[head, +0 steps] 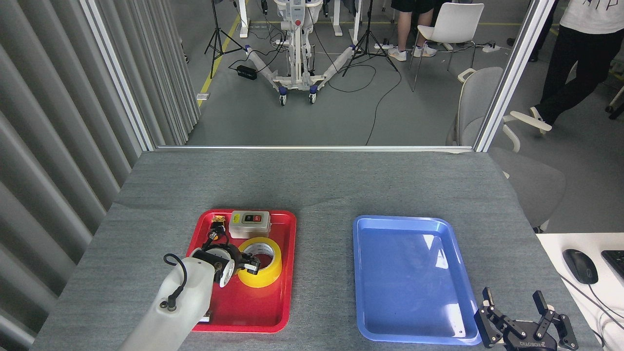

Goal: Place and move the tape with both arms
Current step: 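Lift the tape with the left gripper and carry it toward the blue tray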

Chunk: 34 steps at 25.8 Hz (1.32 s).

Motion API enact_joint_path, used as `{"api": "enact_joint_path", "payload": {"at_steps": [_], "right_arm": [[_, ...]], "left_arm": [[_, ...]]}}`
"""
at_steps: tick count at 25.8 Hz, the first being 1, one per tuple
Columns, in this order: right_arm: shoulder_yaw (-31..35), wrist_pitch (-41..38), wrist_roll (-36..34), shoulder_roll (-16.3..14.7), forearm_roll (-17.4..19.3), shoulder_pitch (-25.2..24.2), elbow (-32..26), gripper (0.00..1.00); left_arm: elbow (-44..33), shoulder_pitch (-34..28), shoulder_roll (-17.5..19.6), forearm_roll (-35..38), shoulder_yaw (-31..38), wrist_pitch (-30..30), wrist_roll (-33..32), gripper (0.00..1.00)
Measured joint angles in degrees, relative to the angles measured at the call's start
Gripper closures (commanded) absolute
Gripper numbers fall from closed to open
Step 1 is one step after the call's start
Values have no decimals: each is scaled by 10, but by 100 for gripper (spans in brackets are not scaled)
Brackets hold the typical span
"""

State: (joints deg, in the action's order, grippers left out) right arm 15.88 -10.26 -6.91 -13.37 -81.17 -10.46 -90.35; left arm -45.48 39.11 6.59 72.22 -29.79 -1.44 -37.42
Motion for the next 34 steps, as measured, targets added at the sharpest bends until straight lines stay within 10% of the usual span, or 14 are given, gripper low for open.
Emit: {"api": "enact_joint_path", "payload": {"at_steps": [34], "right_arm": [[-1,-1,-2,-4,-3,4,1,0]], "left_arm": [[-84,-48,36,-42,93,90,8,84]]}}
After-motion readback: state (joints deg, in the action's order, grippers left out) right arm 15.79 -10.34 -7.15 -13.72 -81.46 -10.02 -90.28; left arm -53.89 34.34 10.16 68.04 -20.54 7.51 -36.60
